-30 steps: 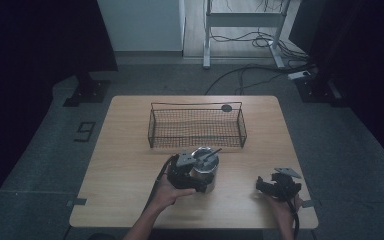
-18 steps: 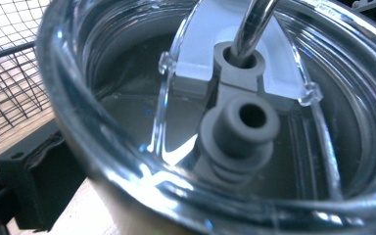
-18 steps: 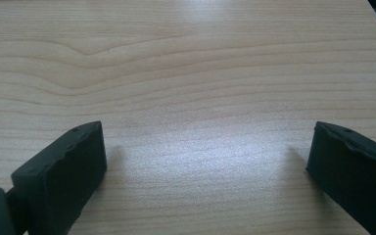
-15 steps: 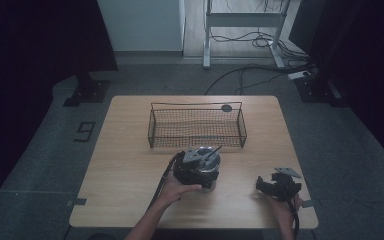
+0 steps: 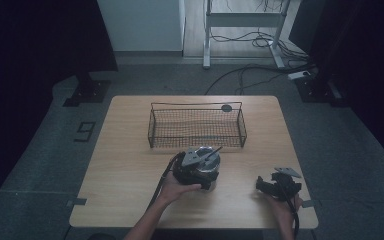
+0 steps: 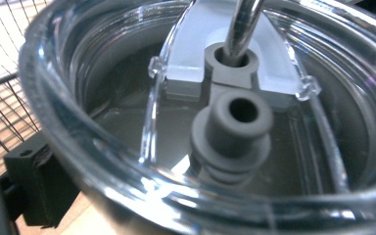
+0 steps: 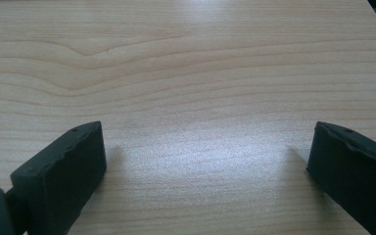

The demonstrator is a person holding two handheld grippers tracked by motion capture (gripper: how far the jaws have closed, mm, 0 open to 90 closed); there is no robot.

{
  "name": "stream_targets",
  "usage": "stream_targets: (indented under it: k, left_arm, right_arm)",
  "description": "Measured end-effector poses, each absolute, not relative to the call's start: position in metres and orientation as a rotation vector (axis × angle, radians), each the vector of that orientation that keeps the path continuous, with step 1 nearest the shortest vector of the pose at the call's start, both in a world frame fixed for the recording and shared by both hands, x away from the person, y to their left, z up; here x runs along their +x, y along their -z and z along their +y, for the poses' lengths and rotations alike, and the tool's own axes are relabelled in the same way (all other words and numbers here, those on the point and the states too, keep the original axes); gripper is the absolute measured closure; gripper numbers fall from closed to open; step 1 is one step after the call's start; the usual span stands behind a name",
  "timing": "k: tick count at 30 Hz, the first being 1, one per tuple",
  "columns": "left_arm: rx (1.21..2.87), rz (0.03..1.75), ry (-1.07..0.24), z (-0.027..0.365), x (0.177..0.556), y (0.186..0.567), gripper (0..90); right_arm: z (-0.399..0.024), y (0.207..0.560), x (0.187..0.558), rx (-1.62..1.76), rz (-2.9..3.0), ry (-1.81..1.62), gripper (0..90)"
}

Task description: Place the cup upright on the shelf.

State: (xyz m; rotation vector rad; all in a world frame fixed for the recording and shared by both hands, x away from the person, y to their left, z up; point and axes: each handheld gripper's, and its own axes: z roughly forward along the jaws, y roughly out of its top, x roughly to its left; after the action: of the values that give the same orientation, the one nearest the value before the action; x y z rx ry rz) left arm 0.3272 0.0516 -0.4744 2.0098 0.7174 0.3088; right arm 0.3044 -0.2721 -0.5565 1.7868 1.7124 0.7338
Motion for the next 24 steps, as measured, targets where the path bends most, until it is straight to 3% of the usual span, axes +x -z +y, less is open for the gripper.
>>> stream_targets:
  k: [24]
  left_arm:
    - [1.957, 0.705, -0.332, 0.059, 0.325, 0.460, 3.8]
  right_arm:
    - [-0.273, 0.557, 0.305, 1.787, 1.710, -0.734, 0.6]
